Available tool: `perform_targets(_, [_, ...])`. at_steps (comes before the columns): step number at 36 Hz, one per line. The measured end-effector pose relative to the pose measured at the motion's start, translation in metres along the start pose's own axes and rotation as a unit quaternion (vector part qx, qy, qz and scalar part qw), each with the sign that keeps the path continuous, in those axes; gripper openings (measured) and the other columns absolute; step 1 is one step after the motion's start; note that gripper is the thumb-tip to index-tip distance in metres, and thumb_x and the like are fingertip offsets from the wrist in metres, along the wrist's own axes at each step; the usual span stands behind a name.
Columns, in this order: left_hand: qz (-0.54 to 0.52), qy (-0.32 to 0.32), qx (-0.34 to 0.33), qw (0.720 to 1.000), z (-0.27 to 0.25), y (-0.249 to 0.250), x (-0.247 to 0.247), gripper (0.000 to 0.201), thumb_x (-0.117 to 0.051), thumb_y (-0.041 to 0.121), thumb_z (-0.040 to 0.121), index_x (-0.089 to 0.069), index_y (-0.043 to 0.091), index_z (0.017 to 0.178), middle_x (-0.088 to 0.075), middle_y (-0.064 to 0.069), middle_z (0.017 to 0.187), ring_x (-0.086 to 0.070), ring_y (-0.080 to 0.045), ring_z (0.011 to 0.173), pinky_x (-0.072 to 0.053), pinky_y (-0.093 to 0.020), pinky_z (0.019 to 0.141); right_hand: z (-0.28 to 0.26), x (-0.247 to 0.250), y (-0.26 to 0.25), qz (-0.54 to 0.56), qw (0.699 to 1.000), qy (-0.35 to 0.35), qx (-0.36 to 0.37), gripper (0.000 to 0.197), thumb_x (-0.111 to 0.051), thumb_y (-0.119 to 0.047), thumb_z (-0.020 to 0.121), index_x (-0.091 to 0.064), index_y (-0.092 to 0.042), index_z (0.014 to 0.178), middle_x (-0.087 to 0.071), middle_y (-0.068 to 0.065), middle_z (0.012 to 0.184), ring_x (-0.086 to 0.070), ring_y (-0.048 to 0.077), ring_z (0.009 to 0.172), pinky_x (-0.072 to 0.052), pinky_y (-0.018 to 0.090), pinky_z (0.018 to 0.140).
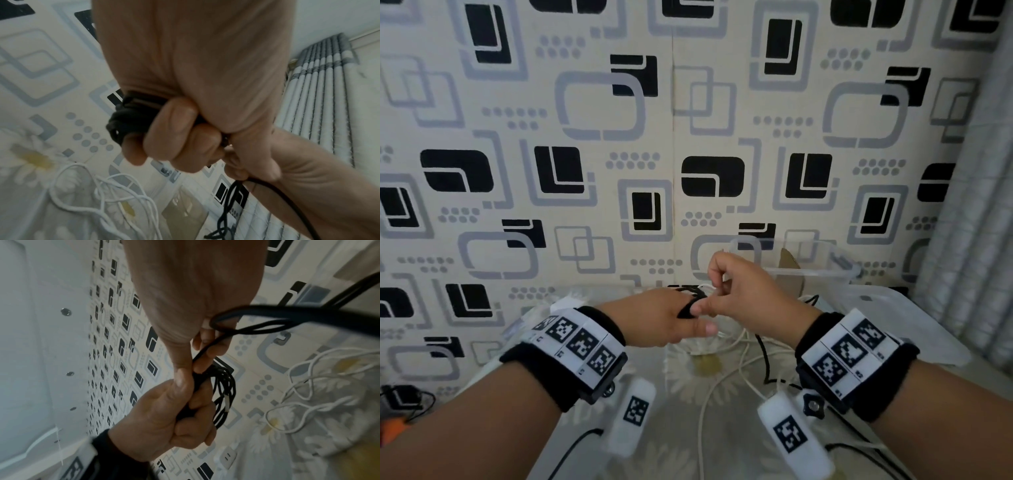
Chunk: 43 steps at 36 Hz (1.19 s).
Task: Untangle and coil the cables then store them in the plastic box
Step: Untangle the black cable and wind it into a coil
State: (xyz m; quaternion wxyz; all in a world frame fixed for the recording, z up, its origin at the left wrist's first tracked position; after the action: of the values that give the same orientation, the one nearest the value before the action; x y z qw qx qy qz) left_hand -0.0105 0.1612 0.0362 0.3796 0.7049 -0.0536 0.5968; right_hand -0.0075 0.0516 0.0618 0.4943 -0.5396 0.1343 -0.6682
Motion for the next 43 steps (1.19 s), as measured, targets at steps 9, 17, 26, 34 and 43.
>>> perform_targets(9, [-0.089,0.092,0.041,0.991,-0.002,-0.020,0.012,0.044,-0.043,0.058,0.091,-0.044,0.023,0.065,-0.045,0.010,0.048,-0.041,-0.006,0.043,-0.036,-0.019,0.050,0.002,0.037,0.015,0.128,0.988,0.056,-0.059,0.029,-0.042,-0.035,0.101,-0.061,-0.014,0.097,-0.067,-0.001,0.086,-0.069,0.015,0.084,-0.049,0.038,0.088])
perform_targets(17, [-0.076,0.193,0.045,0.977,-0.003,-0.019,0.032,0.048,-0.037,0.052,0.097,-0.040,0.016,0.067,-0.043,0.005,0.051,-0.039,-0.006,0.042,-0.035,-0.024,0.053,-0.021,0.016,0.035,0.007,0.990,-0.078,-0.114,0.060,-0.075,-0.066,0.062,-0.054,-0.022,0.097,-0.056,-0.004,0.093,-0.051,0.012,0.081,-0.042,0.029,0.076])
perform_targets(26, [-0.138,0.255,0.069,0.955,-0.004,-0.034,0.041,0.049,-0.037,0.055,0.097,-0.036,0.020,0.063,-0.036,0.009,0.045,-0.034,-0.011,0.043,-0.029,-0.026,0.048,-0.016,0.032,0.032,0.183,0.973,0.105,-0.091,0.032,-0.042,-0.026,0.102,-0.056,-0.013,0.077,-0.037,-0.003,0.052,-0.031,0.013,0.045,-0.030,0.029,0.049])
perform_targets(34, [-0.215,0.351,0.102,0.906,-0.008,-0.051,0.058,0.052,-0.040,0.055,0.097,-0.035,0.017,0.062,-0.037,0.009,0.044,-0.034,-0.014,0.043,-0.028,-0.029,0.050,-0.013,0.070,0.038,0.164,0.946,0.270,-0.070,0.035,-0.043,-0.029,0.101,-0.060,-0.018,0.072,-0.035,-0.014,0.045,-0.028,0.008,0.044,-0.023,0.025,0.048])
perform_targets(43, [-0.348,0.378,0.163,0.842,-0.009,-0.076,0.059,0.050,-0.046,0.058,0.094,-0.037,0.019,0.063,-0.032,0.005,0.048,-0.027,-0.013,0.041,-0.021,-0.025,0.046,-0.018,0.130,0.047,0.212,0.882,0.414,-0.075,0.037,-0.046,-0.037,0.099,-0.061,-0.026,0.067,-0.032,-0.003,0.052,-0.027,0.013,0.047,-0.025,0.026,0.048])
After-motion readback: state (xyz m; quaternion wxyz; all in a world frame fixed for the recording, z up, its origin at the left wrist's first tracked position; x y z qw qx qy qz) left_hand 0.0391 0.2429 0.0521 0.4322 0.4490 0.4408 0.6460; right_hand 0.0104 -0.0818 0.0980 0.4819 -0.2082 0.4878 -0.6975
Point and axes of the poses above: each hand's wrist, its own z-axis towards the middle knuckle, its own x-axis out of the back of the hand, y = z × x, the point moved 7 cm from there along z, towards the middle knuckle
